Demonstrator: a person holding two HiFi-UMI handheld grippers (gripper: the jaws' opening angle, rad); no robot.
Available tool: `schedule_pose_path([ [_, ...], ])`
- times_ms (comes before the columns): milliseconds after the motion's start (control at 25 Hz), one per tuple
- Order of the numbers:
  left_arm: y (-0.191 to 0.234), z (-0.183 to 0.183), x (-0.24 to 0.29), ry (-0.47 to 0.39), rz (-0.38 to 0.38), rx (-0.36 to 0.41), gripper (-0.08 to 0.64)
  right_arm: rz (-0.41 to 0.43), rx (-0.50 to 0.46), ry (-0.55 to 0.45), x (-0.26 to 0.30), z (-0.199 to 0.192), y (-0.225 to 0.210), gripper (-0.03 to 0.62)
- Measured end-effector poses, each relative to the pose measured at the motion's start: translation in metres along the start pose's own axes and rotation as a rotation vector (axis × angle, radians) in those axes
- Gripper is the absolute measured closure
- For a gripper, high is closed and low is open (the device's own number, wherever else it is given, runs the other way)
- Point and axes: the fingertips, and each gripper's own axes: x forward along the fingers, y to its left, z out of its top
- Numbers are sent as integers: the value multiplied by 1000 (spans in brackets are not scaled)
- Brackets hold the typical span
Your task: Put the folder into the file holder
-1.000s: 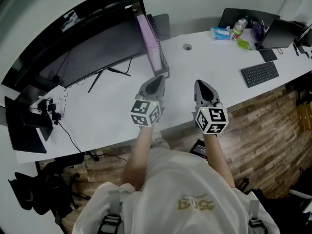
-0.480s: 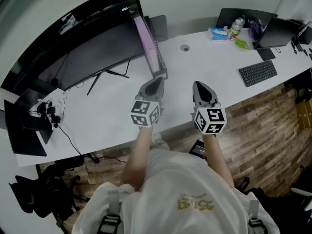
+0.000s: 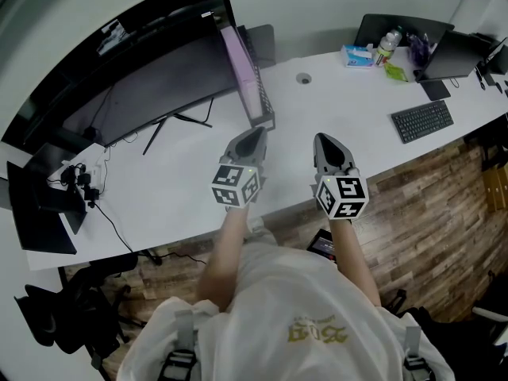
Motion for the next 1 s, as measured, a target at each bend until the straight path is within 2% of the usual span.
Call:
schedule_pose_path([
  [1000, -1, -2, -11, -3, -1, -1, 546, -1, 19, 5, -8, -6, 7, 581],
])
